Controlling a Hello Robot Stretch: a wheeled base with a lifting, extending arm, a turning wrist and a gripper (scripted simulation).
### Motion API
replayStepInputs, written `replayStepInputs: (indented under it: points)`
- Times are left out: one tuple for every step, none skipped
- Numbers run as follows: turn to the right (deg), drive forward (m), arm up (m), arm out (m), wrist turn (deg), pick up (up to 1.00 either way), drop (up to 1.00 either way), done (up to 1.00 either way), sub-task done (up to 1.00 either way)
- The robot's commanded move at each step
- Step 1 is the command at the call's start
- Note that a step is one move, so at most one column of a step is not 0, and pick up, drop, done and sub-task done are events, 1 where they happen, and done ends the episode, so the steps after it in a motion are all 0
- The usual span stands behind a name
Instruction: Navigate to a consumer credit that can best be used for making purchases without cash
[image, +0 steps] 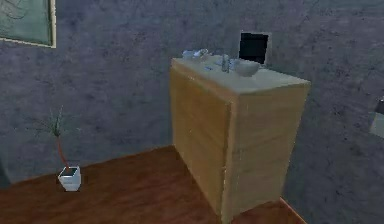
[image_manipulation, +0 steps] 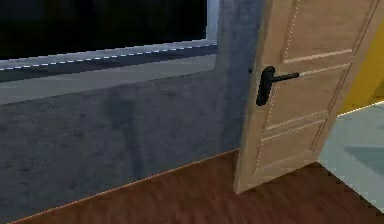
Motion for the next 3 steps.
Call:
replayStepInputs:
  points:
    - [-3.0,0.00,0.00,0.00,0.0,0.00,0.00,0.00,0.00]
    - [0.0,0.75,0.00,0.00,0.0,0.00,0.00,0.00,0.00]
    - [-36.0,0.00,0.00,0.00,0.0,0.00,0.00,0.00,0.00]
